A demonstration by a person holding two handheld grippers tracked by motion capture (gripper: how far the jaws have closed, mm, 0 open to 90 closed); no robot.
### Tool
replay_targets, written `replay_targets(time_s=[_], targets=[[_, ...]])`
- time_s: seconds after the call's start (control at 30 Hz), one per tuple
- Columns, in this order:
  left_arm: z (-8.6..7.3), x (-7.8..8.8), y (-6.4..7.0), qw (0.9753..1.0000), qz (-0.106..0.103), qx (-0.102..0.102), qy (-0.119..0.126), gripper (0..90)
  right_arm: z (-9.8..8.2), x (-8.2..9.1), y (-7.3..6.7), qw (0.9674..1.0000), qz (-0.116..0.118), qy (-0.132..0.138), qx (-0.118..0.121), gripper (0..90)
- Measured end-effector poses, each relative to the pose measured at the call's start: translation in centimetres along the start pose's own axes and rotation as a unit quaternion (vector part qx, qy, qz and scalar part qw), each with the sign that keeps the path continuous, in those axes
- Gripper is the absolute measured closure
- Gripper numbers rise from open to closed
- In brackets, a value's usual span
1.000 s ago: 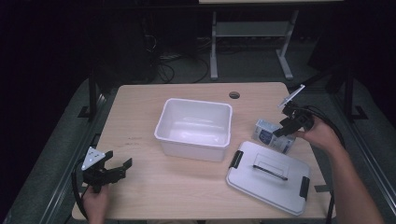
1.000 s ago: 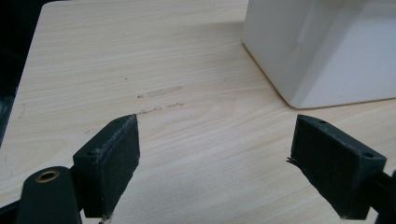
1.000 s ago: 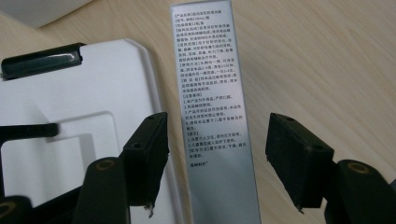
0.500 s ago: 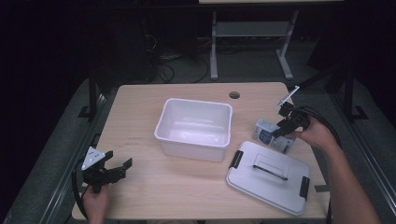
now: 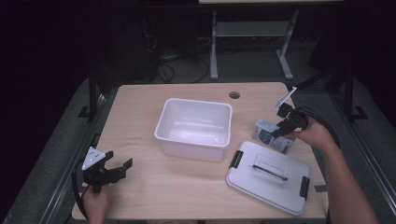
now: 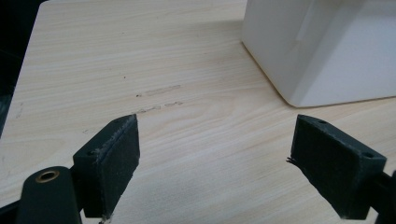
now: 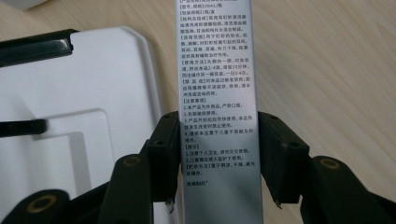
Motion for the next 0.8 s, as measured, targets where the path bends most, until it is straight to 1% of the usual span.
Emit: replay_targets(time_s=[0.13, 0.2, 0.4, 0.57, 0.8], targets=[[0.0, -0.1, 0.0, 1.0, -0.001, 0.0, -0.002, 14.9, 0.1, 0.0, -0.2, 0.9999, -0.003, -0.002, 0.009, 54.1], [0.0, -0.1, 0.1, 1.0, -0.001, -0.002, -0.002, 14.9, 0.1, 0.0, -0.2, 0.9999, -0.003, -0.002, 0.012, 54.5], [0.0, -0.1, 0.0, 1.0, 0.0, 0.003, 0.0, 14.9, 0.0, 0.0, -0.2, 0.9998, 0.003, 0.0, 0.018, 55.2], [0.0, 0.0, 0.0, 1.0, 0.001, 0.002, 0.001, 14.9, -0.3, 0.3, -0.1, 0.9999, 0.004, 0.0, 0.014, 55.3], [-0.1, 0.0, 0.1, 1.0, 0.001, -0.001, -0.002, 14.9, -0.7, 1.8, -0.1, 0.9996, 0.0, 0.026, 0.006, 55.3]])
Point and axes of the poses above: each handheld gripper's, and its own axes: x roughly backward along the jaws, z roughly out of its top, y roughly to its right, the point moved 6 cm from there along -x, roughly forward along the jaws, and after that the axes turned 2 degrees about -y, right-handed, at the moved point
